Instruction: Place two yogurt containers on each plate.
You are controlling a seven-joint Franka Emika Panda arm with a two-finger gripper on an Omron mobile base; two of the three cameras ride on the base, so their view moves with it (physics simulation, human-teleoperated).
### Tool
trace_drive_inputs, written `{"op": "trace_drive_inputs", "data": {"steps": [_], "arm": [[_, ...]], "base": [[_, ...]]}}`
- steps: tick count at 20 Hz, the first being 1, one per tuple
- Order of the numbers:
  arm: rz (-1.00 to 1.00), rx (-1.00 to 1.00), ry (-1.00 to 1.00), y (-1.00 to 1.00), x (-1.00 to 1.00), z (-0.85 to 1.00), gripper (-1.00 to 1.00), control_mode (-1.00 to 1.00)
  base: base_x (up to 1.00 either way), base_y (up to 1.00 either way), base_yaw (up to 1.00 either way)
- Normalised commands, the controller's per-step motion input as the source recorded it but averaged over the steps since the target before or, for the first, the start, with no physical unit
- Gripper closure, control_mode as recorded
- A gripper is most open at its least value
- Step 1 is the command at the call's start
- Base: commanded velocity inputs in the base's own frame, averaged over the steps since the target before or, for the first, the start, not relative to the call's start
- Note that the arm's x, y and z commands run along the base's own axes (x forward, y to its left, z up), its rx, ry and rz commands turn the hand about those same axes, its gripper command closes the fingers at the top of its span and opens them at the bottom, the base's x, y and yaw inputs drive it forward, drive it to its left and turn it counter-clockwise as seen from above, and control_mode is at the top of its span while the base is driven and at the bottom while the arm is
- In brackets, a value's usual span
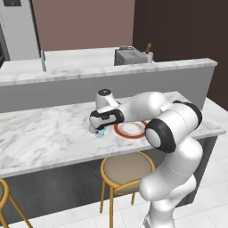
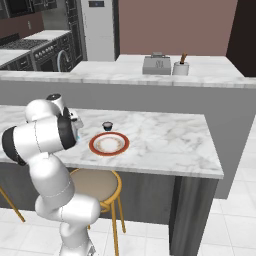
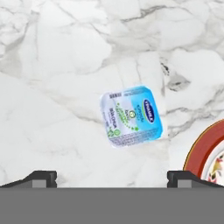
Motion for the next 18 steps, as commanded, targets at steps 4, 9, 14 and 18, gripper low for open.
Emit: {"op": "trace_drive_inputs", "data": {"steps": [4, 9, 14, 18], "arm": [[-0.04, 0.00, -0.02, 0.00, 0.03, -0.18, -1.00, -1.00], [-0.07, 0.00, -0.01, 0.00, 0.08, -0.19, -1.00, -1.00], [-0.09, 0.00, 0.00, 0.00, 0.17, -0.13, -1.00, -1.00], [-0.10, 0.00, 0.00, 0.00, 0.31, -0.11, -1.00, -1.00]], "base": [[0.00, 0.00, 0.00], [0.00, 0.00, 0.00], [0.00, 0.00, 0.00], [0.00, 0.00, 0.00]]}}
